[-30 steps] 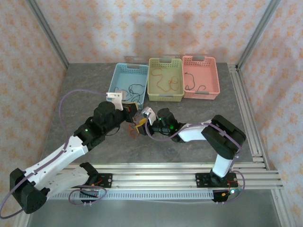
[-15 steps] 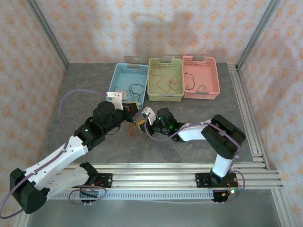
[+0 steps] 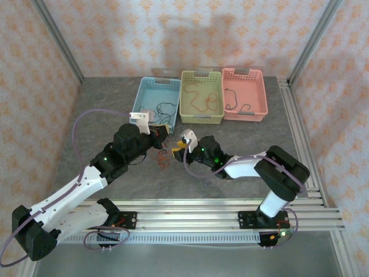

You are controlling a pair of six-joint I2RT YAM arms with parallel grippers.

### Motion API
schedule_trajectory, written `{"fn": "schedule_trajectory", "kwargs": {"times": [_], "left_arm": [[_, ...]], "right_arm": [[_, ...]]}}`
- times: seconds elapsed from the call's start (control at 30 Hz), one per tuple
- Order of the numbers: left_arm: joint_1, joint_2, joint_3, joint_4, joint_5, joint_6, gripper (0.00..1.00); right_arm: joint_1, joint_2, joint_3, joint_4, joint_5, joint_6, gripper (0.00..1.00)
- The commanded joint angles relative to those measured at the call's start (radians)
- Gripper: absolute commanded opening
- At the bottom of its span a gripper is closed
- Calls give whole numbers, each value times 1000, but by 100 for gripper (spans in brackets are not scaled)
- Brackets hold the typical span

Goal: Untangle the cables

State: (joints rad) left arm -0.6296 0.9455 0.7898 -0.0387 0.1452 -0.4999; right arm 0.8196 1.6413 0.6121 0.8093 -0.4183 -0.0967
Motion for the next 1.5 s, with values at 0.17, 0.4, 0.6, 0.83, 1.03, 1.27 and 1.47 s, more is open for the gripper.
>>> {"fn": "schedule_trajectory", "kwargs": {"times": [0.17, 0.4, 0.6, 0.83, 1.03, 1.27, 1.47], "left_arm": [[-8, 5, -6, 19, -15, 5, 0], [-9, 7, -5, 20, -14, 4, 0], [-9, 11, -5, 22, -9, 4, 0], [-9, 12, -3, 20, -9, 5, 0], [-9, 12, -2, 17, -8, 6, 0], [-10, 7, -2, 11, -19, 9, 0], [-10, 1, -1, 1, -41, 11, 0]], "right_arm": [[7, 12, 22, 76, -63, 21, 51], [10, 63, 78, 6, -89, 52, 56], [23, 91, 122, -76, -51, 35, 56], [23, 118, 175, -179, -41, 26, 49], [24, 126, 197, -229, -36, 11, 22], [24, 114, 193, -242, -10, -6, 2], [24, 98, 187, -247, 55, -20, 0]]}}
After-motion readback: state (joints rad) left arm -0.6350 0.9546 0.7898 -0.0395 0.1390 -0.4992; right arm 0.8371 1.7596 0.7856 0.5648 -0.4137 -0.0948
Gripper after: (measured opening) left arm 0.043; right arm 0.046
